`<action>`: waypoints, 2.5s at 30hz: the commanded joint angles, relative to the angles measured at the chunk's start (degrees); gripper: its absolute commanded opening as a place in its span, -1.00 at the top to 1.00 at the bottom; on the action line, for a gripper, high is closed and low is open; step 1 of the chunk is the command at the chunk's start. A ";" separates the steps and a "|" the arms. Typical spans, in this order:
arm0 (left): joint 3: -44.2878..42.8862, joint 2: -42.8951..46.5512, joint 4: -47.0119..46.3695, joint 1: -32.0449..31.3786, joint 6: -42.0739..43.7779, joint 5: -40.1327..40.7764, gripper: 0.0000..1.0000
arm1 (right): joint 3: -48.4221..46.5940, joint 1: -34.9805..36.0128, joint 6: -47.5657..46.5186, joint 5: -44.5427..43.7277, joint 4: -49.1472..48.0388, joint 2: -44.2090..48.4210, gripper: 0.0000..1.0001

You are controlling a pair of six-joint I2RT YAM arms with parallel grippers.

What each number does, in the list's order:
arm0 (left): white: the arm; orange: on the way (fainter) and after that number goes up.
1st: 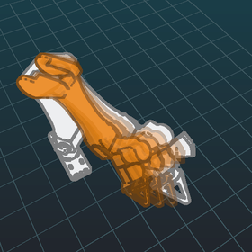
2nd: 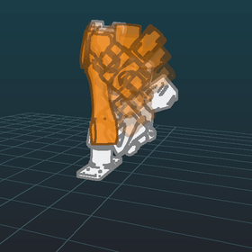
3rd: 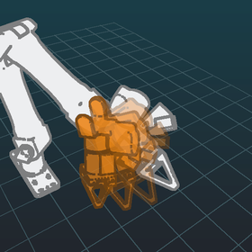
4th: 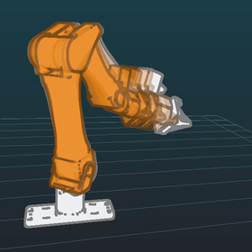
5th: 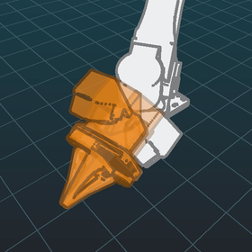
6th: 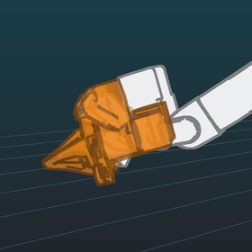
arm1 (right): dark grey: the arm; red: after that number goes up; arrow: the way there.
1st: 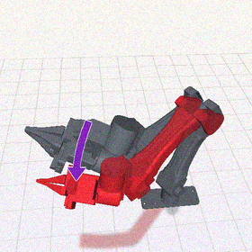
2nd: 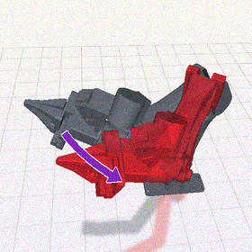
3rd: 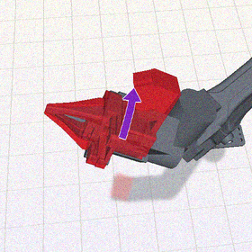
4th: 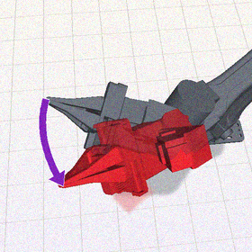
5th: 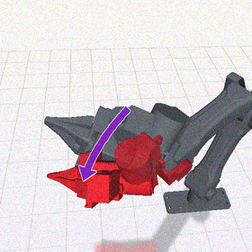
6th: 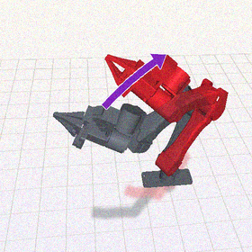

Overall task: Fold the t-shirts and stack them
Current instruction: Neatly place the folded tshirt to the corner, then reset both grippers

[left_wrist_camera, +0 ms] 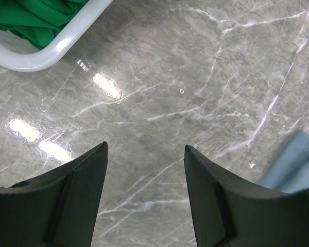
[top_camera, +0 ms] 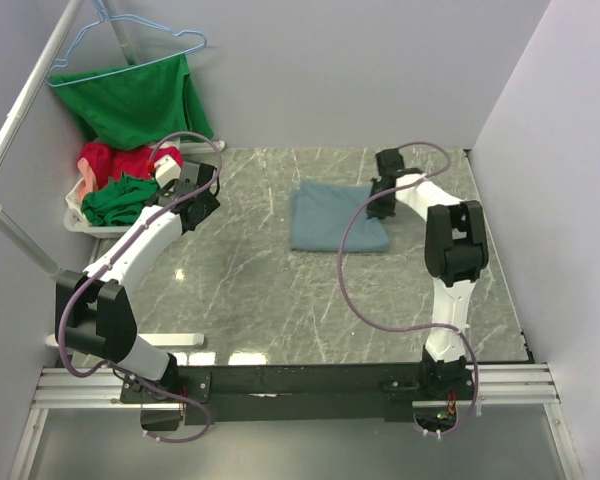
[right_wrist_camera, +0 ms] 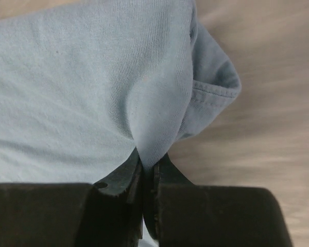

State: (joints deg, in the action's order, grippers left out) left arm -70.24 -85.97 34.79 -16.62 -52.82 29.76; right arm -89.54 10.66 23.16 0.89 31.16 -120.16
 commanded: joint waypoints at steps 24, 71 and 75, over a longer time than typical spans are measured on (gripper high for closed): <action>-6.05 -6.75 -5.86 0.27 4.83 -5.06 -0.32 | -39.49 -18.47 -15.33 -43.86 7.53 -21.52 1.00; -5.79 -4.38 -10.71 -4.12 10.37 -5.24 -0.32 | -25.26 -12.77 -4.44 -25.68 -7.16 -2.72 -0.72; -4.39 -1.83 -11.31 -4.12 10.80 -6.99 -0.31 | -14.92 -7.68 -4.26 -22.42 -8.91 3.25 -0.71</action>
State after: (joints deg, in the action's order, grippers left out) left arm -75.00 -92.33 23.70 -20.47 -43.42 22.50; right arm -112.22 -1.76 16.60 -26.81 21.37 -123.20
